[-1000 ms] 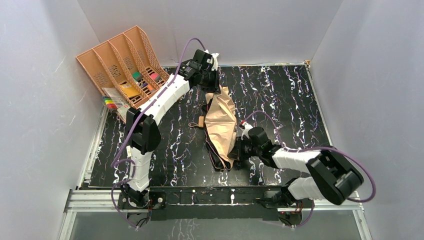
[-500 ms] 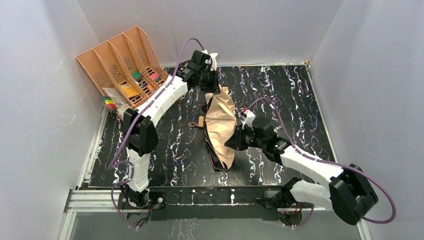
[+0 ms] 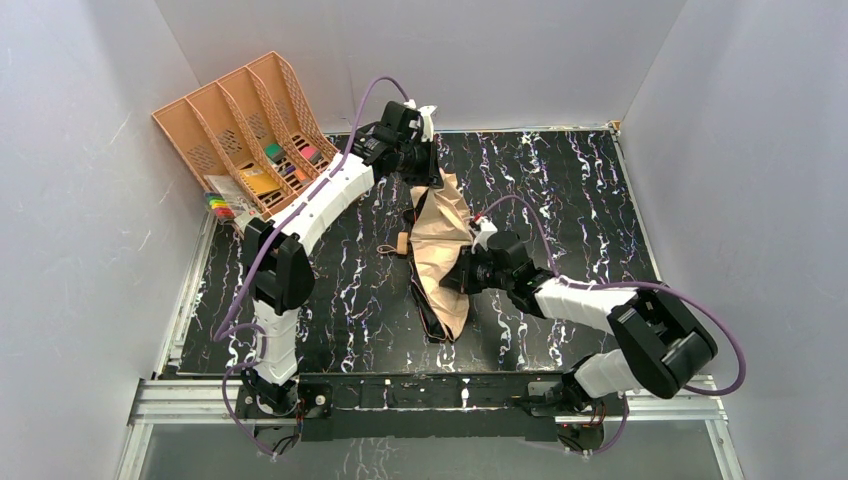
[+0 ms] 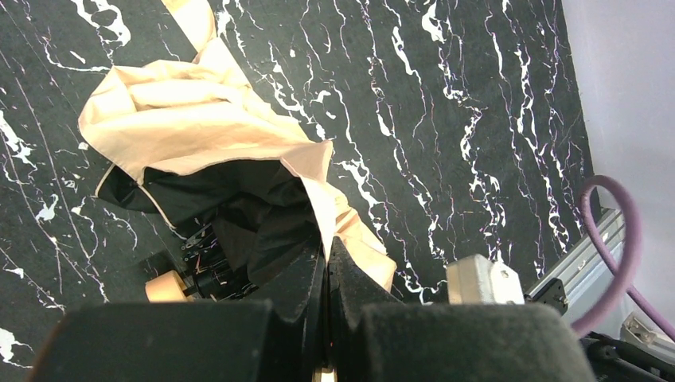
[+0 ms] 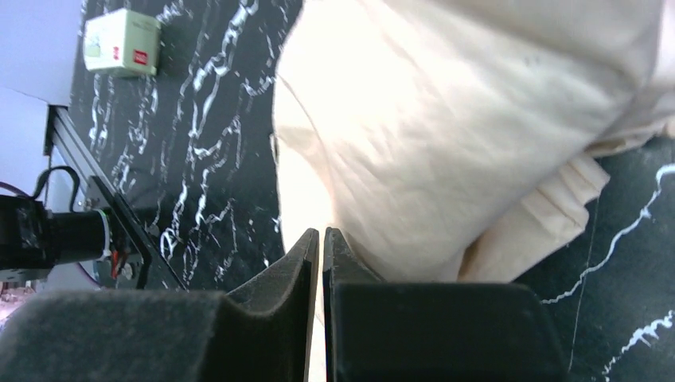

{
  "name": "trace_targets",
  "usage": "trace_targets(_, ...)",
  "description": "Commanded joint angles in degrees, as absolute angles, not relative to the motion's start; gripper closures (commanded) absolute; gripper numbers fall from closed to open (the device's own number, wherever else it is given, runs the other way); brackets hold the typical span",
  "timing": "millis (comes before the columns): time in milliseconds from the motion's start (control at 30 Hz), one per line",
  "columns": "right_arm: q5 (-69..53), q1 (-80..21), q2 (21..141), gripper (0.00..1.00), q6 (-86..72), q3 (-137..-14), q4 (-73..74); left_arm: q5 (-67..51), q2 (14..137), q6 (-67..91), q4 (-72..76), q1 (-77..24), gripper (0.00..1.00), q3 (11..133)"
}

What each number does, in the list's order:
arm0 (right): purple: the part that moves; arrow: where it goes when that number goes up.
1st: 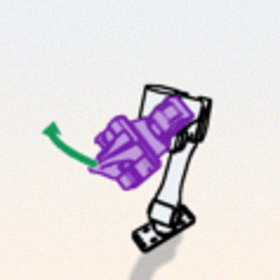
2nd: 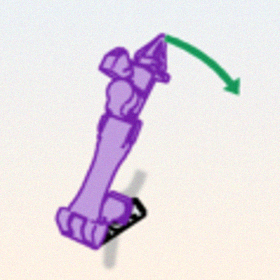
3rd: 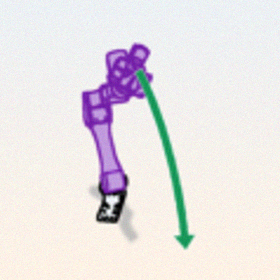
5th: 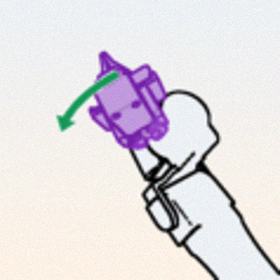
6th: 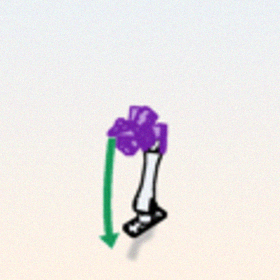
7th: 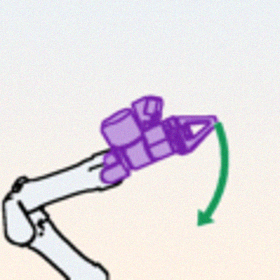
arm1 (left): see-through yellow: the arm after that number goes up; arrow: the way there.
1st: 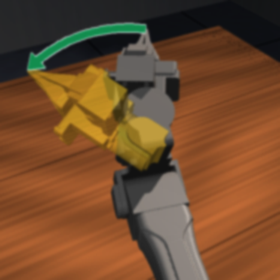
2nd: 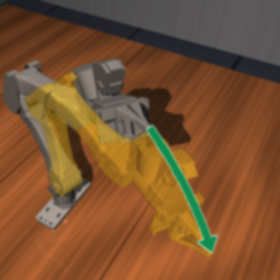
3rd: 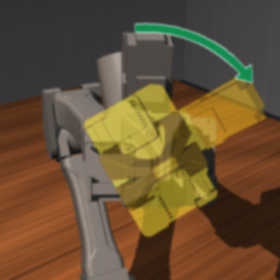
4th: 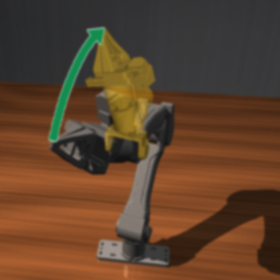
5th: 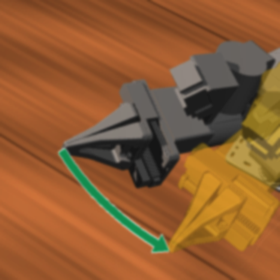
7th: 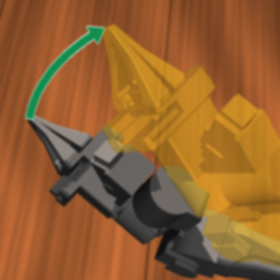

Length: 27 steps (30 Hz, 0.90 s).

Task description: Put away the umbrella

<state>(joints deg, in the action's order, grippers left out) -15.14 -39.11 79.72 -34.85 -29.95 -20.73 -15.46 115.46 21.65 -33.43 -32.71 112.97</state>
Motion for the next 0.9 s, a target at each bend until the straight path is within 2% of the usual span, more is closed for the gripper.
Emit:
trace_targets(0, -12.58, -39.2, 76.4, 0.86, -35.77, -32.84, -28.12, -16.9, 110.81, 21.72, -33.03, -32.43, 1.0, 112.42)
trace_targets(167, -5.91, -39.11, 79.1, 0.92, -36.34, -34.49, -24.15, -17.99, 110.54, 21.58, -32.16, -32.43, 1.0, 111.65)
trace_targets(267, -4.91, -38.99, 83.67, 1.0, -36.65, -35.09, -24.15, -18.81, 109.78, 22.26, -30.64, -32.35, 1.0, 110.47)
trace_targets(433, -3.68, -38.95, 90.34, 1.0, -36.89, -35.5, -24.87, -20.97, 108.26, 25.44, -27.19, -31.72, 1.0, 108.34)
trace_targets(567, -2.08, -38.94, 94.83, 1.0, -37.11, -35.94, -23.31, -25.33, 105.56, 31.04, -18.88, -30.1, 1.0, 104.9)
trace_targets(667, -2.11, -38.98, 96.85, 1.0, -37.76, -35.24, -23.28, -28.83, 102.89, 34.66, -12.04, -29.13, 1.0, 102.3)
trace_targets(867, -2.85, -38.94, 98.5, 1.0, -38.82, -33.47, -23.98, -32.85, 99.23, 35.44, -7.48, -28.86, 1.0, 100.54)
